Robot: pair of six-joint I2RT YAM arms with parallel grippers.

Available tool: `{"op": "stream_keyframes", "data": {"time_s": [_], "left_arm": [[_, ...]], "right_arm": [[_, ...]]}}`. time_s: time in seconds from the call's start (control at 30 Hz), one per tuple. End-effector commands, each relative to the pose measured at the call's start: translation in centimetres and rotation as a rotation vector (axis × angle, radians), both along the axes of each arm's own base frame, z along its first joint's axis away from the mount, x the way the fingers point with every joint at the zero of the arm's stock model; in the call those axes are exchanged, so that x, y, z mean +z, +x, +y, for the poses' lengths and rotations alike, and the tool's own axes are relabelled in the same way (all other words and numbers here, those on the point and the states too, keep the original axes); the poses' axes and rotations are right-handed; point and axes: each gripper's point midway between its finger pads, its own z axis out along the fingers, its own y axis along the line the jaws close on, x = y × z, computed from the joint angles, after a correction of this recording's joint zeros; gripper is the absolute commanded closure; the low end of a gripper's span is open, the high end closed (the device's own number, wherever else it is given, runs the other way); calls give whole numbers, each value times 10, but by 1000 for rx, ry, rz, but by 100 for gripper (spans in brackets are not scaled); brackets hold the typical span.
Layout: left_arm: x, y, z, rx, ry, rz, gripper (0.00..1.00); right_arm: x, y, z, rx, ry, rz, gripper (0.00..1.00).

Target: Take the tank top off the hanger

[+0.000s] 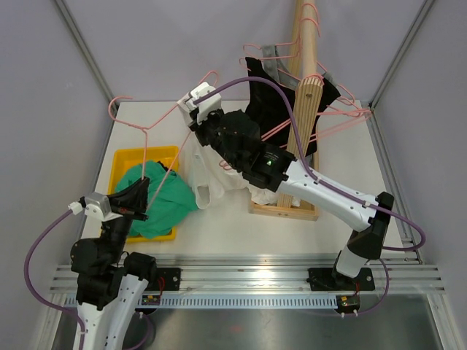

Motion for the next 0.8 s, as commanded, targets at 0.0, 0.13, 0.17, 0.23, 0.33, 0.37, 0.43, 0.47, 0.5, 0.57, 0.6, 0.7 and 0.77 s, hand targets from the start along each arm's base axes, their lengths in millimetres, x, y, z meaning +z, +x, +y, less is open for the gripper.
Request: {"op": "stream_keyframes", "data": {"time_s": [0.0,0.13,0.17,0.23,0.33,0.37,0.43,0.47,0.5,0.57,0.6,0.7,0.77], "left_arm": [[52,-54,14,12,-32,-223,100],[43,-60,16,19,-4,-196,100],[43,-63,16,19,0,-199,100],[40,-65,17,24,14,-181,100],[33,-64,19,42,42,-140,100],[30,-63,20,47,50,-129,100],[27,-65,20,50,71,-114,100],[26,-66,19,44,79,-112,100],[23,-65,18,42,89,-96,100],[22,-69,15,25,115,-99,100],[21,-71,14,19,126,-101,100],[21,-77,10,-6,140,-108,100],[21,-80,11,-5,141,-110,100]], "right_arm": [[30,8,-17,-57,56,-34,100],[38,15,-27,-86,65,-50,100],[43,18,-30,-99,67,-60,100],[47,25,-35,-118,68,-68,100],[57,29,-37,-129,73,-86,100],[65,27,-38,-128,82,-96,100],[67,30,-37,-136,75,-107,100],[75,33,-42,-153,79,-120,100],[72,38,-38,-159,65,-116,100],[80,43,-43,-171,68,-124,100],[77,48,-41,-177,57,-123,100],[79,63,-46,-218,49,-128,100],[80,70,-51,-234,53,-123,100]]}}
